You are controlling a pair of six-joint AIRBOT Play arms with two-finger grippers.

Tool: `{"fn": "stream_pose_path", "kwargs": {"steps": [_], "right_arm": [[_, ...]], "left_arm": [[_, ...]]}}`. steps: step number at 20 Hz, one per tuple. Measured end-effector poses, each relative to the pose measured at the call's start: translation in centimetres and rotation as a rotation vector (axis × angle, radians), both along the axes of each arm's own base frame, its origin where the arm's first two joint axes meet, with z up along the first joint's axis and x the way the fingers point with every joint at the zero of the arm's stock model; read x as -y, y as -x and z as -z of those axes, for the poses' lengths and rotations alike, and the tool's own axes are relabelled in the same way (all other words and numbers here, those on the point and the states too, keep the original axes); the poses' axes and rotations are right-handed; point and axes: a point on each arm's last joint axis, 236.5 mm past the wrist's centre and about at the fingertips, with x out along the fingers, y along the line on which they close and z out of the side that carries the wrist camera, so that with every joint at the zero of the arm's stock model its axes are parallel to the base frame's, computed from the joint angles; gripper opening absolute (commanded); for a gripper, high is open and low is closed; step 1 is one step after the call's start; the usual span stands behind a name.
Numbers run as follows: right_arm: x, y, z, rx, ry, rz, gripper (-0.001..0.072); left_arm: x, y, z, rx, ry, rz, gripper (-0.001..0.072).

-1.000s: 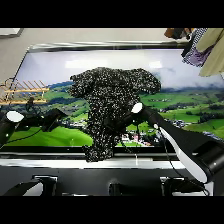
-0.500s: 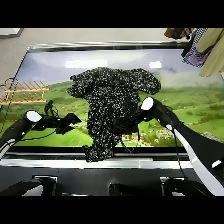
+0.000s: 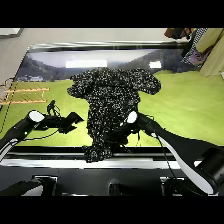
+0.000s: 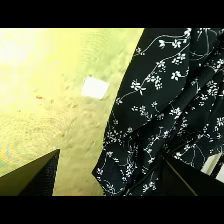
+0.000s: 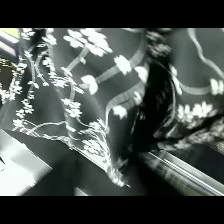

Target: Fold the clothes and pants, and hang the long-sleeved shirts on hangers.

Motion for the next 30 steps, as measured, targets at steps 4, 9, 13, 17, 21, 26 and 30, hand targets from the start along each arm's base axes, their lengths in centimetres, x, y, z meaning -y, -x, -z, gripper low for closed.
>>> {"fn": "stream_pose_path", "kwargs": {"steps": [4, 9, 13, 17, 21, 26, 30], "right_arm": [[-0.2, -0.8, -1.3, 0.024, -0.029, 0.034, 0.0022], [4.0, -3.7, -5.9, 0.083, -0.033, 0.125, 0.0021], [6.5, -5.1, -9.3, 0.146, -0.048, 0.193, 0.0022], [7.7, -5.4, -11.9, 0.207, -0.059, 0.232, 0.0022], [8.9, -7.5, -14.3, 0.314, -0.032, 0.299, 0.0022], [13.7, -15.5, -21.4, 0.53, -0.043, 0.553, 0.0021], [23.1, -22.2, -32.0, 0.813, -0.079, 0.839, 0.0021]], "left_arm": [[0.5, 0.1, -0.1, -0.003, 0.01, 0.006, 0.072], [2.9, 1.5, 0.3, -0.022, 0.019, 0.069, 0.072], [5.4, 2.7, 1.8, -0.071, 0.04, 0.105, 0.072], [7.3, 3.0, 2.9, -0.097, 0.063, 0.097, 0.072], [8.4, 3.6, 4.3, -0.125, 0.062, 0.101, 0.0023], [8.3, 1.5, 2.6, -0.056, 0.076, 0.104, 0.0015], [3.6, -6.2, -6.4, 0.198, 0.081, 0.059, 0.0015]]}}
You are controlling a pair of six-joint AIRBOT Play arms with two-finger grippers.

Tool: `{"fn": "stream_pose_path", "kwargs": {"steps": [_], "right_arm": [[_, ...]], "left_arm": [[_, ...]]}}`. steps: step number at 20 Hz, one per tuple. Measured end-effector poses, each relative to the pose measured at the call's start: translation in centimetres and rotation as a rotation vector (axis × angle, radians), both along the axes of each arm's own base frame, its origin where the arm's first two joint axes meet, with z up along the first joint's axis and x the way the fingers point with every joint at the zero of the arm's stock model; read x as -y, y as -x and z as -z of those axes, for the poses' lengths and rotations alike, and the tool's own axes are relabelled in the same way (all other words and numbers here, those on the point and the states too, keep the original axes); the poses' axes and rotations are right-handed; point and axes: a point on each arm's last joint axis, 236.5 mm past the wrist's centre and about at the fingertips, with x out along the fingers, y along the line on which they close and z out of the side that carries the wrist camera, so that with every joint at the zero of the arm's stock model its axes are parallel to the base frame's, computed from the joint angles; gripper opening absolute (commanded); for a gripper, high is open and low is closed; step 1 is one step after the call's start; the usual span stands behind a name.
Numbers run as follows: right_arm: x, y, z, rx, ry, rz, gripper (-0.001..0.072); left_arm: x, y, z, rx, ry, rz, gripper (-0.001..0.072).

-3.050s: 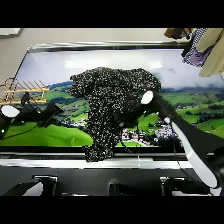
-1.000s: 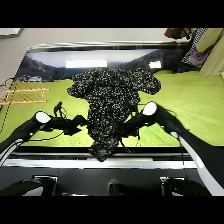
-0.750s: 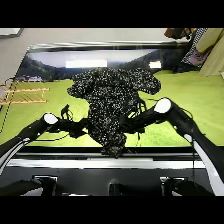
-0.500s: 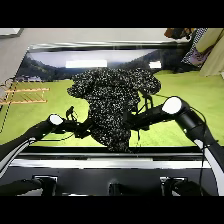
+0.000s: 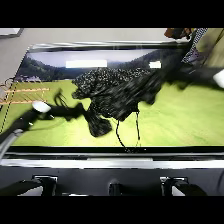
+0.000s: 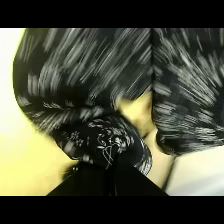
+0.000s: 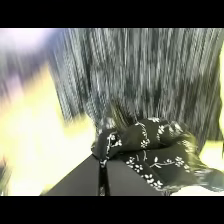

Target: Fold the clothes and pants, and hang the long-sleeved shirts on hangers.

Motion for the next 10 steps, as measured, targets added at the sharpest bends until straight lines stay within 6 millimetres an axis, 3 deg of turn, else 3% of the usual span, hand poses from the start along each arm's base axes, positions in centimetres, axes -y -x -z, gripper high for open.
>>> {"fn": "stream_pose_path", "kwargs": {"steps": [2, 5, 7, 10], "right_arm": [[5.3, -1.3, -6.2, 0.155, 0.009, 0.133, 0.0022], [10.6, -0.2, -15.3, 0.371, 0.046, 0.261, 0.0022], [11.7, 1.7, -20.5, 0.496, 0.087, 0.289, 0.0022], [11.3, 6.1, -26.9, 0.658, 0.164, 0.297, 0.0022]], "left_arm": [[-4.4, -4.0, -7.6, 0.179, -0.009, -0.067, 0.0015], [-10.9, -6.4, -20.3, 0.454, -0.043, -0.176, 0.0015], [-14.1, -5.4, -28.8, 0.635, -0.076, -0.239, 0.0015], [-17.9, -1.0, -39.7, 0.892, -0.159, -0.346, 0.0016]]}}
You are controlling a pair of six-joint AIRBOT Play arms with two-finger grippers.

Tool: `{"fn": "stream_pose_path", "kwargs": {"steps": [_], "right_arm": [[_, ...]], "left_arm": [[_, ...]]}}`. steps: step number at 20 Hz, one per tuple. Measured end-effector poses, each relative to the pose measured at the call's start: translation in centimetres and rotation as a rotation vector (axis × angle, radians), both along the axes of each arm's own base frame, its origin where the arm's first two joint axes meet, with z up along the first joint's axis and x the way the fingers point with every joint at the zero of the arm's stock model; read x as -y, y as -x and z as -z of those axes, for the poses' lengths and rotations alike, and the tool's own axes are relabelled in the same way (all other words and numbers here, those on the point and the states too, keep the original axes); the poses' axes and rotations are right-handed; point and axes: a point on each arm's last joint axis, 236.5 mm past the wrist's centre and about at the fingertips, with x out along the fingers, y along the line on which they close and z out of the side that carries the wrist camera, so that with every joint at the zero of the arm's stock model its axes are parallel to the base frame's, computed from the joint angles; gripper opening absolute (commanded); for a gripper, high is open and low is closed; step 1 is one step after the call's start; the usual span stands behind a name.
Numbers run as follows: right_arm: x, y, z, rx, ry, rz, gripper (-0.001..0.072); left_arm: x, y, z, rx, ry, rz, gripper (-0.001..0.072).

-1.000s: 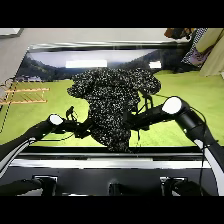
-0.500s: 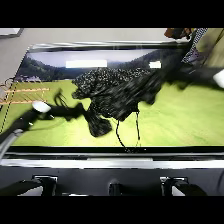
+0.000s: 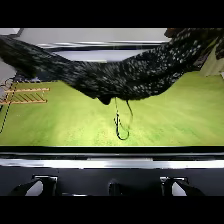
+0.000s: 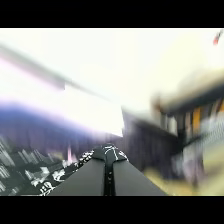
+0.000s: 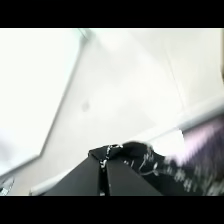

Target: Fold the clothes and pants, and hang the long-sleeved shirts on hangers.

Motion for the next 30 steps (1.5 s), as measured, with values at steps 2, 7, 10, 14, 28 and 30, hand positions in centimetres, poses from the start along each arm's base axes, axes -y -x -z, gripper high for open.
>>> {"fn": "stream_pose_path", "kwargs": {"steps": [2, 7, 10, 14, 28, 30], "right_arm": [[0.0, 3.8, -3.7, 0.108, 0.067, 0.056, 0.0022], [1.1, 15.0, -10.6, 0.35, 0.191, 0.277, 0.0022], [1.1, 20.6, -13.5, 0.486, 0.227, 0.367, 0.0022], [1.8, 23.4, -16.3, 0.626, 0.206, 0.43, 0.0022], [5.3, -21.1, 17.2, -0.27, -0.224, 0.038, 0.0022], [3.7, -23.6, 25.0, -0.432, -0.215, -0.006, 0.0022]], "left_arm": [[-2.2, 4.2, -5.9, 0.155, -0.045, -0.11, 0.0016], [-5.1, 15.1, -14.2, 0.402, -0.14, -0.4, 0.0016], [-5.5, 19.7, -16.1, 0.473, -0.196, -0.538, 0.0016], [-6.6, 22.1, -16.8, 0.498, -0.21, -0.665, 0.0016], [-5.0, -10.3, 11.9, -0.208, -0.066, -0.055, 0.0016], [-2.1, -14.0, 17.7, -0.288, -0.065, 0.007, 0.0016]]}}
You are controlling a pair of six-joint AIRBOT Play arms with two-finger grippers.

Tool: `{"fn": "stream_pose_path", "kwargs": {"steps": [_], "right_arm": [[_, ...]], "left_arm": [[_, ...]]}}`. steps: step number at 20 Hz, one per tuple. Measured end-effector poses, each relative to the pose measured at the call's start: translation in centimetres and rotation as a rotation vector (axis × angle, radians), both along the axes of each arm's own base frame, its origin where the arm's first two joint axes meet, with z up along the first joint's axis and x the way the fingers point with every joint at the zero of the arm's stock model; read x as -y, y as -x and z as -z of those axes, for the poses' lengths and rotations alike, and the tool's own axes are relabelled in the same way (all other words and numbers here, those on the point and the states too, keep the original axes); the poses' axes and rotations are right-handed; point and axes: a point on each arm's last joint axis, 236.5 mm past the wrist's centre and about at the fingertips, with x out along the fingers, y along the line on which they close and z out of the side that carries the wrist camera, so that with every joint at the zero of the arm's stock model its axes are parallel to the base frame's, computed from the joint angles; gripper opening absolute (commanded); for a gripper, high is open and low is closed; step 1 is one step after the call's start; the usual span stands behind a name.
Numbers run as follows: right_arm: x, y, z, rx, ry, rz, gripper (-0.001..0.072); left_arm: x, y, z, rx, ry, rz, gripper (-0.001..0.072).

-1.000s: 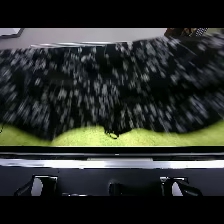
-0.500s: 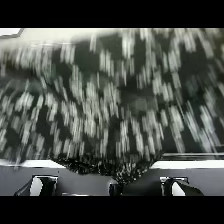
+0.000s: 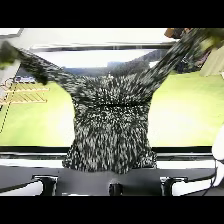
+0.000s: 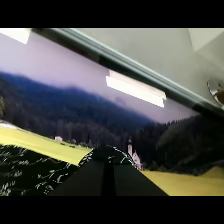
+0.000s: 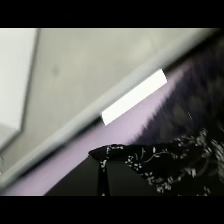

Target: Fold the clothes and pants, and hang the long-sleeved shirts on hangers.

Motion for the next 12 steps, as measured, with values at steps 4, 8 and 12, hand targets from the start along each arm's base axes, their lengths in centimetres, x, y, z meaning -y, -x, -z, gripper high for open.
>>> {"fn": "stream_pose_path", "kwargs": {"steps": [4, 8, 12], "right_arm": [[-2.4, -0.8, 12.7, -0.294, 0.024, -0.101, 0.0035], [-3.9, 1.7, 19.6, -0.519, 0.044, -0.203, 0.0433], [-2.0, 5.9, 20.3, -0.643, 0.101, -0.297, 0.062]], "left_arm": [[5.5, -2.9, 9.6, -0.161, 0.009, 0.108, 0.0017], [8.3, -2.5, 15.4, -0.309, 0.044, 0.167, 0.0622], [5.8, -0.6, 15.6, -0.41, 0.103, 0.144, 0.0677]]}}
